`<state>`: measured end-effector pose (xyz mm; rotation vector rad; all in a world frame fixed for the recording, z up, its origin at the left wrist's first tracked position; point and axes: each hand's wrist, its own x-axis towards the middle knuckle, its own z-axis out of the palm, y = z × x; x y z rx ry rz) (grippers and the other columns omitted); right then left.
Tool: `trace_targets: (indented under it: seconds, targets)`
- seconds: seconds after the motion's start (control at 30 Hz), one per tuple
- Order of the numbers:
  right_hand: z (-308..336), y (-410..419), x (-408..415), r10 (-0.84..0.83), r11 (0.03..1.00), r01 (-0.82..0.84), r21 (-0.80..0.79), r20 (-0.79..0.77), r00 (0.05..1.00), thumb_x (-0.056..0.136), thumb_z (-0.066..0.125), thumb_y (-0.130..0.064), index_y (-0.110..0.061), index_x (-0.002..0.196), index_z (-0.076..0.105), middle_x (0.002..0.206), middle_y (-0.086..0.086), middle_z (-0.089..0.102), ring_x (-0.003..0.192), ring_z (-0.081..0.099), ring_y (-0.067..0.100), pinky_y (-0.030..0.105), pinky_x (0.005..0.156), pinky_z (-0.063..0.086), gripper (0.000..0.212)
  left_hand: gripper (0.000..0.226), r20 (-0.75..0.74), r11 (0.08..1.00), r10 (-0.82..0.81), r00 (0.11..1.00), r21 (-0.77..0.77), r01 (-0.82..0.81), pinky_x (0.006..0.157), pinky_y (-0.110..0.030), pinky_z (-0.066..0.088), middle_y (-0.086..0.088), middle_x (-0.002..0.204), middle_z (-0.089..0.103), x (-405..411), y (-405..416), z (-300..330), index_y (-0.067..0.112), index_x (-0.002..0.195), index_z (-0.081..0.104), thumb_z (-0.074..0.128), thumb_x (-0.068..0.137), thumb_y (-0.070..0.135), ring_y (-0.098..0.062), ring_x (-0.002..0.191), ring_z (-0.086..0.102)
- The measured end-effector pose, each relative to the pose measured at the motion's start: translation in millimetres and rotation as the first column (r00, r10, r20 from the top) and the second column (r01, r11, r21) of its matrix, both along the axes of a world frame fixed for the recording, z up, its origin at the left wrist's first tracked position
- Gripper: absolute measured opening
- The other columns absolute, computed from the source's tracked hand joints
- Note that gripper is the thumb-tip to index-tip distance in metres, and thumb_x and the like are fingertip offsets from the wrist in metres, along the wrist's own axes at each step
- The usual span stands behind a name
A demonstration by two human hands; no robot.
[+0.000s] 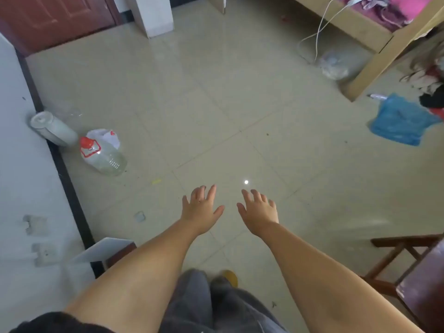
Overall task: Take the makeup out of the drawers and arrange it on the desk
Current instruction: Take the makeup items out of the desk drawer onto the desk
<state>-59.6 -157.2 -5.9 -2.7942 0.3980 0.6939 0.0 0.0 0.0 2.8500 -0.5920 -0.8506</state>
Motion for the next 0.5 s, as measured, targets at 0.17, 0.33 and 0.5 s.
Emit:
trace_targets:
  seconds: [0.17,0.33,0.5]
  targets:
    - [-2,-25,43,0.01,1.0,-0.01,-0.003,-0.006,1.0,0.101,0.017,-0.045,-0.023,0.148,0.017,0.153,0.004,0.025,0.139,0.027,0.024,0.041,0.111,0.026,0.052,0.063,0.044,0.999,-0.03,0.999,0.037,0.028,0.114,-0.05,0.013,-0.008,0.155,0.015,46,-22,0,0.021,0.15,0.006,0.025,0.098,0.05,-0.026,0.143,0.011]
    - [-3,-55,124,0.027,0.999,-0.027,-0.025,0.012,1.0,0.1,0.015,-0.048,-0.024,0.148,0.018,0.153,0.004,0.026,0.138,0.028,0.025,0.043,0.112,0.025,0.053,0.059,0.059,0.999,-0.046,0.997,0.032,0.044,0.114,-0.05,0.013,-0.007,0.151,0.022,127,-51,1,0.023,0.149,0.01,0.024,0.098,0.049,-0.025,0.14,0.016]
    - [13,-94,238,0.001,0.999,0.001,-0.04,0.047,0.999,0.1,0.014,-0.049,-0.025,0.146,0.022,0.152,0.003,0.028,0.137,0.029,0.024,0.043,0.112,0.024,0.053,0.054,0.115,0.993,-0.114,0.987,0.048,0.11,0.113,-0.05,0.014,-0.007,0.149,0.026,243,-83,12,0.026,0.147,0.02,0.019,0.099,0.05,-0.024,0.14,0.018]
